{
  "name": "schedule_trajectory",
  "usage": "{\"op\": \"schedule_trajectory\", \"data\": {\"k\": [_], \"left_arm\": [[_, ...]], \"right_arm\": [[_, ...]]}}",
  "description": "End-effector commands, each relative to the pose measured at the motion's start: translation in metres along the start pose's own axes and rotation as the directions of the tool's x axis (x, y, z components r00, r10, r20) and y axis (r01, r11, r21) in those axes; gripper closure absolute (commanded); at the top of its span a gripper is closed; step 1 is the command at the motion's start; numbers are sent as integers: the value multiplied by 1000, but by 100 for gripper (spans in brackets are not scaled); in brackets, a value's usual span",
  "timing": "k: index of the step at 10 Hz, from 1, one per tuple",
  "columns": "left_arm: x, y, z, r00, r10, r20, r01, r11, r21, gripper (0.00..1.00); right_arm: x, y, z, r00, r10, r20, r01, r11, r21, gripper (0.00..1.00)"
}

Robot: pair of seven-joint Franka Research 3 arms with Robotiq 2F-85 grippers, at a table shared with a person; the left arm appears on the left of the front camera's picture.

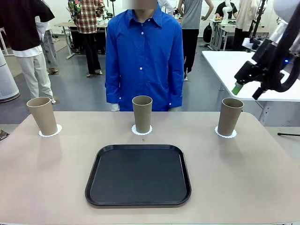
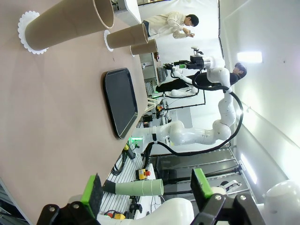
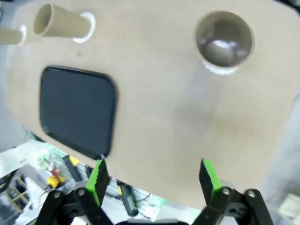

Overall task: Place coasters on the table and set cups on them.
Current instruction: Take one Reusable plastic cup from the Flat Tray and place it on a coaster set by the human.

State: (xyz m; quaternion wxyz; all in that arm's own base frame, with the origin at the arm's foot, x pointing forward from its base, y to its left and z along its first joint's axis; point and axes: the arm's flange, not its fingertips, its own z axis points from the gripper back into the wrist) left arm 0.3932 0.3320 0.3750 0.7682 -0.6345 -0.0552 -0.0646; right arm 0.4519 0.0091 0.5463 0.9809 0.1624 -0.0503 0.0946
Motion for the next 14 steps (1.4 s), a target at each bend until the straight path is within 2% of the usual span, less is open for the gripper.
{"op": "schedule_trajectory", "data": {"k": [1, 2, 3, 8, 9, 11, 12, 14], "left_arm": [[-1, -3, 0, 1000, -2, 4, 2, 1000, 2, 0], [-1, -3, 0, 1000, -2, 4, 2, 1000, 2, 0], [-1, -3, 0, 1000, -2, 4, 2, 1000, 2, 0], [-1, -3, 0, 1000, -2, 4, 2, 1000, 2, 0], [-1, -3, 0, 1000, -2, 4, 2, 1000, 2, 0], [-1, -3, 0, 1000, -2, 4, 2, 1000, 2, 0], [-1, -3, 0, 1000, -2, 4, 2, 1000, 2, 0], [-1, -3, 0, 1000, -2, 4, 2, 1000, 2, 0]], "right_arm": [[1, -12, -1, 997, -56, -58, 54, 998, -28, 0], [1, -5, -3, 997, -21, -74, 19, 1000, -24, 0], [-3, -14, -1, 1000, -23, -20, 23, 1000, -9, 0], [-4, -16, -1, 999, -23, -33, 23, 1000, -11, 0], [-4, -51, 13, 995, -100, -15, 101, 982, 160, 0], [-23, -121, 32, 981, -195, -7, 177, 876, 449, 0], [-31, -147, 33, 957, -288, 18, 237, 820, 521, 0], [-55, -185, 23, 940, -342, -6, 276, 747, 606, 0]]}}
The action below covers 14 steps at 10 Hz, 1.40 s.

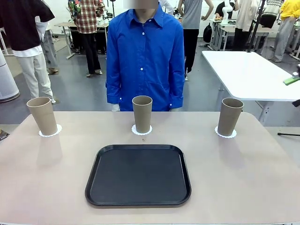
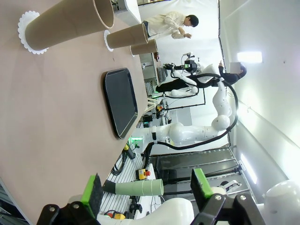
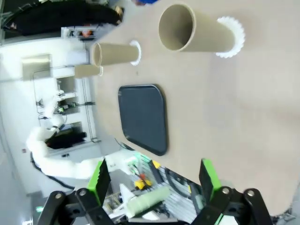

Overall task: Place coasters on the table and set cups on them.
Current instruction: Take one Reusable plastic cup from the Flat Tray and place it on a coaster set by the human.

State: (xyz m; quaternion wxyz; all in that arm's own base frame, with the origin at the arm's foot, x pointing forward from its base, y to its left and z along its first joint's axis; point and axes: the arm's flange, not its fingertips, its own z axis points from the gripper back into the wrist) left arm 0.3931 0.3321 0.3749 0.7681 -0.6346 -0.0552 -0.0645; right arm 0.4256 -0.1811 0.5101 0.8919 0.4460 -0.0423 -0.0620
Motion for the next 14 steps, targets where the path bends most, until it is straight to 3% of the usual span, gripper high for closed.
{"op": "schedule_trajectory", "data": {"k": [1, 3, 5, 7, 12, 13, 14], "left_arm": [[-1, -3, 0, 1000, -2, 3, 2, 1000, 2, 0], [-1, -3, 0, 1000, -2, 3, 2, 1000, 2, 0], [-1, -3, 0, 1000, -2, 3, 2, 1000, 2, 0], [-1, -3, 0, 1000, -2, 3, 2, 1000, 2, 0], [-1, -3, 0, 1000, -2, 3, 2, 1000, 2, 0], [-1, -3, 0, 1000, -2, 3, 2, 1000, 2, 0], [-1, -3, 0, 1000, -2, 3, 2, 1000, 2, 0]], "right_arm": [[0, -24, -3, 1000, -5, -7, 6, 989, 148, 0], [-12, -63, -3, 1000, 2, 11, -5, 964, 267, 0], [-29, -88, -4, 996, 83, -32, -66, 929, 365, 0], [-35, -102, -8, 995, 104, -5, -94, 916, 389, 0], [-25, -124, -34, 995, 87, -42, -60, 896, 439, 0], [-17, -122, -36, 997, 82, -13, -68, 897, 437, 0], [-31, -126, -33, 995, 74, -64, -42, 915, 401, 0]]}}
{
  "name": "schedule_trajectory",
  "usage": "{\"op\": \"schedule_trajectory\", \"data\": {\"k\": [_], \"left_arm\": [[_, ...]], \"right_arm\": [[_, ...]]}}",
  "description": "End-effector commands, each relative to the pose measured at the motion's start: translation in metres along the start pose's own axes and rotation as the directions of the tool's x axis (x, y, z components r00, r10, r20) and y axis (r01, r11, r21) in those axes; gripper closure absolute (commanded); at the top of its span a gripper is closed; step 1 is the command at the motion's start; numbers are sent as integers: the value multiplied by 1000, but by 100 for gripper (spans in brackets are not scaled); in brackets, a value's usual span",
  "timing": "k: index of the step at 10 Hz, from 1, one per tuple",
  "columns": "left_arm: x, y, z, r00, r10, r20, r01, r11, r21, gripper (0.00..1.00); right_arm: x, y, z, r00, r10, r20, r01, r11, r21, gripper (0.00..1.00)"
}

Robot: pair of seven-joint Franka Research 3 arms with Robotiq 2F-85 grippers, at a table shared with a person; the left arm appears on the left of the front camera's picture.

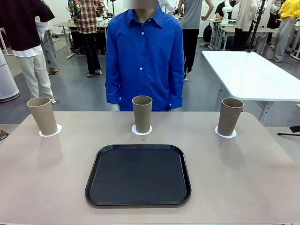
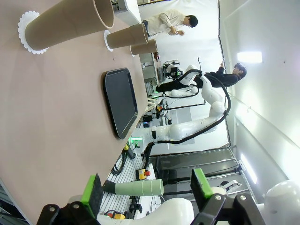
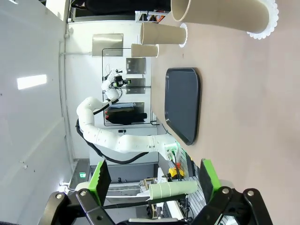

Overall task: Place coasters on the table and set cups on them.
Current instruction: Take one Reusable plastic cup from the Flat Tray and place it on a coaster set by the human.

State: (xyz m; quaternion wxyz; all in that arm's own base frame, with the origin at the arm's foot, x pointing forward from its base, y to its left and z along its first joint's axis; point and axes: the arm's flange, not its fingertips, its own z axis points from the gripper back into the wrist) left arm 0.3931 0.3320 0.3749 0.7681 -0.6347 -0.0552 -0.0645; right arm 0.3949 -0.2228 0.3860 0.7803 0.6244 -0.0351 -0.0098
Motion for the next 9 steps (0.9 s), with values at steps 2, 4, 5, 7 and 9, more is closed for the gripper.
{"op": "schedule_trajectory", "data": {"k": [2, 4, 5, 7, 9], "left_arm": [[-1, -3, 0, 1000, -2, 4, 2, 1000, 2, 0], [-1, -3, 0, 1000, -2, 4, 2, 1000, 2, 0], [-1, -3, 0, 1000, -2, 4, 2, 1000, 2, 0], [-1, -3, 0, 1000, -2, 4, 2, 1000, 2, 0], [-1, -3, 0, 1000, -2, 4, 2, 1000, 2, 0]], "right_arm": [[-5, 2, 3, 1000, 0, -6, 0, 1000, -13, 0], [-5, 2, 3, 1000, 0, -6, 0, 1000, -13, 0], [-5, 2, 3, 1000, 0, -6, 0, 1000, -13, 0], [-5, 2, 3, 1000, 0, -6, 0, 1000, -13, 0], [-5, 2, 3, 1000, 0, -6, 0, 1000, -13, 0]]}}
